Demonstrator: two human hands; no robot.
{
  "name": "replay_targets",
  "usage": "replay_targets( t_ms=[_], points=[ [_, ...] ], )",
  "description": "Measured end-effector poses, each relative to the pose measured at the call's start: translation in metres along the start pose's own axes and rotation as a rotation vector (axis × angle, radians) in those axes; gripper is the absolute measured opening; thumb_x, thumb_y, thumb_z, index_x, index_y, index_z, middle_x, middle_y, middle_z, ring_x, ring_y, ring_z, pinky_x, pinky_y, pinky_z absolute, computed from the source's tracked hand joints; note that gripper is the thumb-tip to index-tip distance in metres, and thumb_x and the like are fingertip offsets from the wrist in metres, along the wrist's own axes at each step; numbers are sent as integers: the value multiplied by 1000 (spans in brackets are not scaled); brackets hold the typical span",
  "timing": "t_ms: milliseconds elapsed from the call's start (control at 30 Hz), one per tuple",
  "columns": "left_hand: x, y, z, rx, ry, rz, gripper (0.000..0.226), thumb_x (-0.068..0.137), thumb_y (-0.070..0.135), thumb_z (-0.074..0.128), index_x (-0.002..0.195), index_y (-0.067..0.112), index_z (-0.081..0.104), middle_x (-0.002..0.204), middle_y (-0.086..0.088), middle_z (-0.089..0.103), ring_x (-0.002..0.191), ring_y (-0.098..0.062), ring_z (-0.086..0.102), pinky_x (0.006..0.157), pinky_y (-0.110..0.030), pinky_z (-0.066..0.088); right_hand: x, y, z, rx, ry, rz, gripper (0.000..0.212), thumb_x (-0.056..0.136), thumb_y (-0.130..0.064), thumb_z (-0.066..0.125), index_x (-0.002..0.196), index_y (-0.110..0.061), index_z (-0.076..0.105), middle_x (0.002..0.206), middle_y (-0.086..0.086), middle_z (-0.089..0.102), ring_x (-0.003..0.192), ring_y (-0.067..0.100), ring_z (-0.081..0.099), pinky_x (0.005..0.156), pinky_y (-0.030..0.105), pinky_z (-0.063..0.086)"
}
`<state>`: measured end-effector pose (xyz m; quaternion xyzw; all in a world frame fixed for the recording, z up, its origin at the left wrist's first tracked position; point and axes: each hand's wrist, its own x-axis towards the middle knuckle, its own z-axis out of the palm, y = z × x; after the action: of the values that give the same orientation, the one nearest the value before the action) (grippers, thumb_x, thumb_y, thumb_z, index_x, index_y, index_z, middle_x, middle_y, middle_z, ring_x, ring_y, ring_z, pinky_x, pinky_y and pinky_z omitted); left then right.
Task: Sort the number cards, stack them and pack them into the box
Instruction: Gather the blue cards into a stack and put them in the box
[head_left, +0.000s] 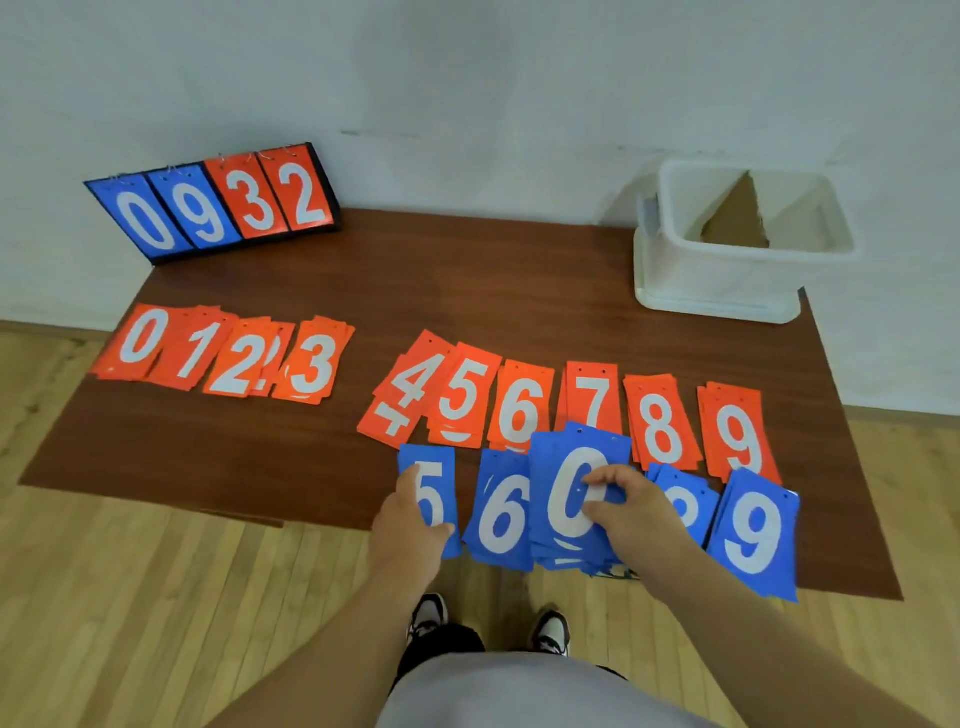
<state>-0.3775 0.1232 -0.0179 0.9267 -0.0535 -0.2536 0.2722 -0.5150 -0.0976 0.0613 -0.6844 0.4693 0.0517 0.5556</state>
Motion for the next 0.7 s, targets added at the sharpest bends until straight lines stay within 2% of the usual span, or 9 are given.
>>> replay_targets(
  t_ms=[100,167,267,367,433,500,567,633,700],
  points=[
    [-4,2,-12,-90,70,8,75,89,14,76,151,31,36,137,-1,57,122,-21,58,93,-40,57,0,-3,3,13,11,2,20,95,-13,65,101,-33,65,115,-8,63,92,22,69,68,40,62],
    [-11,4,-26,-163,67,27,66,93,16,72,147,34,39,137,4,55,123,-18,57,90,-38,59,-2,-7,4,25,24,3,20,96,-12,65,100,-31,65,116,-8,62,93,21,68,67,37,61],
    [-22,9,-52,-270,35,72,54,97,19,66,142,38,43,132,12,53,116,-11,57,79,-23,56,-6,-15,8,93,35,18,20,96,-9,65,101,-29,66,117,-6,62,96,21,68,73,41,63],
    [-25,16,-78,-386,29,109,43,101,20,60,138,38,48,124,14,55,101,-2,60,62,-9,48,-12,-31,18,392,-30,100,22,95,-4,65,105,-23,70,121,4,68,101,30,71,85,51,61],
    [-23,23,-92,-447,6,150,39,101,18,58,134,39,51,122,16,58,98,6,59,65,-7,46,-20,-45,26,631,-138,143,24,94,-1,64,112,-16,69,120,8,72,105,35,72,94,56,56],
    [-20,31,-104,-521,-41,196,38,100,14,58,123,44,56,122,17,60,100,9,61,74,-10,48,-29,-62,33,749,-230,117,26,94,-1,62,116,-14,67,121,11,72,108,37,71,90,50,55],
    [-18,39,-112,-580,-96,248,39,100,11,59,117,46,60,124,17,62,103,3,63,85,-24,54,-36,-76,41,825,-291,79,27,95,0,60,117,-13,64,123,13,71,102,34,71,78,42,58],
    [-18,47,-123,-607,-141,296,39,101,10,58,117,46,61,125,19,62,99,-1,65,87,-32,57,-40,-87,51,869,-301,58,26,95,2,58,117,-12,64,121,15,72,98,33,72,71,39,61],
    [-18,54,-134,-593,-156,345,40,102,9,54,117,46,60,115,27,64,88,4,63,83,-29,54,-43,-94,61,813,-264,12,24,96,4,58,114,-10,64,119,16,72,97,34,73,69,39,63]
  ],
)
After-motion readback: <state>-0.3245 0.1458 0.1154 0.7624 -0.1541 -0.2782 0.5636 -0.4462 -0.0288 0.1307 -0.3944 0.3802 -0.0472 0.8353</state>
